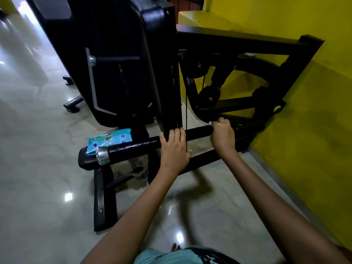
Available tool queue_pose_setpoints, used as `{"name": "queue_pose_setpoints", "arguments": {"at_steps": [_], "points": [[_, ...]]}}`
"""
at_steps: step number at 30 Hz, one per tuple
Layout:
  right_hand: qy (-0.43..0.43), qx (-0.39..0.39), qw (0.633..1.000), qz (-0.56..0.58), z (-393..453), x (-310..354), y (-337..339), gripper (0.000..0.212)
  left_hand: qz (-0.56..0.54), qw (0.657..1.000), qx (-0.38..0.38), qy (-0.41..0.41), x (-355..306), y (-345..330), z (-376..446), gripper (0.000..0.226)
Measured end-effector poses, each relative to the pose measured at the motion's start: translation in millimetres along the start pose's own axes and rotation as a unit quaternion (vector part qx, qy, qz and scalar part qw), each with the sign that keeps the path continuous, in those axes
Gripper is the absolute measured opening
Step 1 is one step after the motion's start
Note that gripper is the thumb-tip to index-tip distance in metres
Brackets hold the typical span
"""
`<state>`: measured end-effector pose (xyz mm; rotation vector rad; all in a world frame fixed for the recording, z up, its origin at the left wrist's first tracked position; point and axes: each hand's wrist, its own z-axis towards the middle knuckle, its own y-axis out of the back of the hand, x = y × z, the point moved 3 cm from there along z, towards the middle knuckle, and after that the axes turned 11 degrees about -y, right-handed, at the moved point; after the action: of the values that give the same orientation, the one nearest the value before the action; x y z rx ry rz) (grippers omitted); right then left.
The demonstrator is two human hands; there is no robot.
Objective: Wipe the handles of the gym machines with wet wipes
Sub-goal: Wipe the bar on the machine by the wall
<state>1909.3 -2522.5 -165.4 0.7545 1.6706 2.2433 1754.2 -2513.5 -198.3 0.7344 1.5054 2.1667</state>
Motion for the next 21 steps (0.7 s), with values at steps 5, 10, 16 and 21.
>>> {"name": "queue_pose_setpoints", "arguments": {"at_steps": [5, 10, 16, 21], "points": [[0.001, 0.007, 1.0, 0.006, 7, -9, 8, 0.028, -0.008, 1.0, 0.008, -0.003, -1, 2, 0, 0.08], [0.047, 0.051, 0.997, 0.037, 1, 29, 8, 0.025, -0.063, 0.996, 0.06, -0.036, 3, 6, 1, 0.081], [0.023, 0.062, 0.997, 0.047, 3, 26, 14, 0.026, -0.134, 0.99, 0.032, -0.006, 19, 11, -16, 0.075], [0.09, 0.098, 0.988, 0.08, -17, 52, 8, 0.028, -0.118, 0.992, -0.016, 0.051, 41, 10, -37, 0.068]]}}
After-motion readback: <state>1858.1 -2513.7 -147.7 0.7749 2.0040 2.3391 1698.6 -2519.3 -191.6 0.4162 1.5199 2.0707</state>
